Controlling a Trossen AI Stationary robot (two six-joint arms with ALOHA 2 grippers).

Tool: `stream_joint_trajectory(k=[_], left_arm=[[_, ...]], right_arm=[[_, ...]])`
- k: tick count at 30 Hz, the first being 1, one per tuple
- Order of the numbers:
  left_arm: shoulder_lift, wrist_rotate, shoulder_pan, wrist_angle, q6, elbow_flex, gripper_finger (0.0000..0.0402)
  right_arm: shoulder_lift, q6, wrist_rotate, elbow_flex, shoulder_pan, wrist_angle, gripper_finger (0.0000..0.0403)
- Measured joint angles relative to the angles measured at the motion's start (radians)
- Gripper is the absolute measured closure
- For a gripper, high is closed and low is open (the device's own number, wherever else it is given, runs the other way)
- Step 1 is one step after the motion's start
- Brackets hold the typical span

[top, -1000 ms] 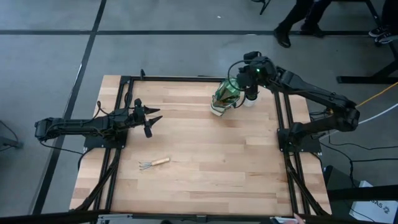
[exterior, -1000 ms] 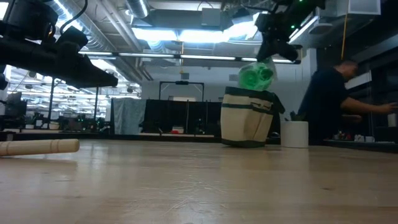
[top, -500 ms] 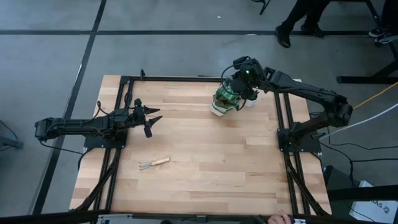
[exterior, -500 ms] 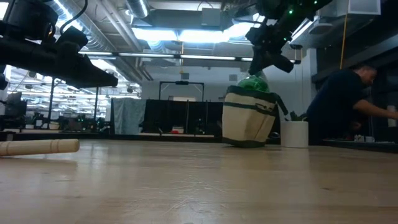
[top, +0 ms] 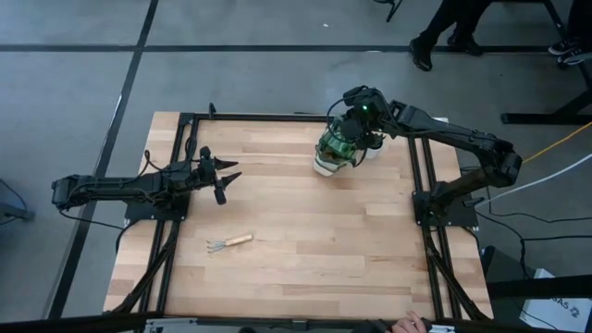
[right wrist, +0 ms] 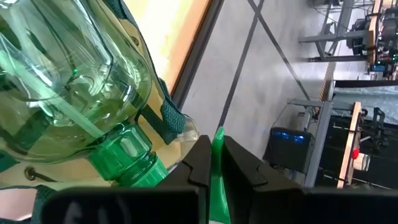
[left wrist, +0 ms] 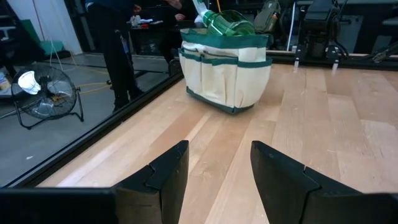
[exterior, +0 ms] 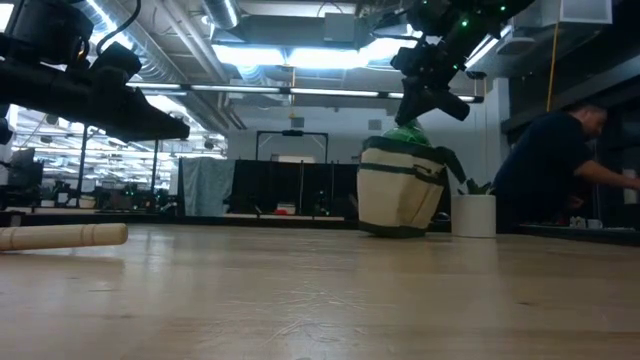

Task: Pick & Place Garden tools in Gardening bag
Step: Put the green spray bottle into the brown gardening bag

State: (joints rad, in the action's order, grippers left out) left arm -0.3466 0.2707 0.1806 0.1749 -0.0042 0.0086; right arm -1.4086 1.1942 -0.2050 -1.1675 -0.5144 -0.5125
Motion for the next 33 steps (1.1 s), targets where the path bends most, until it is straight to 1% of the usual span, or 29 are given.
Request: stream_joint_trajectory(k=[9,13,18,26,33], left_arm=[[0.000,0.000,0.000,0.000,0.000,0.000,0.0233],[0.000,0.000,0.000,0.000,0.000,0.000,0.0233],[0.000,0.000,0.000,0.000,0.000,0.000,0.0233],[0.000,0.000,0.000,0.000,0.000,0.000,0.0233],[0.000,0.000,0.000,0.000,0.000,0.000,0.0233]], right_arm=[[-0.001,0.021,0.000,0.000,0.001,0.001,0.0380],[-0.023,0.044,-0.039,0.000,0.007,0.010,0.0380],[-0.047,0.046,-0.036,0.000,0.027,0.015,0.0375],[-0.050,-0.004,-0.029,0.000,0.054,0.072,0.0341],[-0.048,-0.054,-0.029,0.000,0.058,0.067,0.0297]])
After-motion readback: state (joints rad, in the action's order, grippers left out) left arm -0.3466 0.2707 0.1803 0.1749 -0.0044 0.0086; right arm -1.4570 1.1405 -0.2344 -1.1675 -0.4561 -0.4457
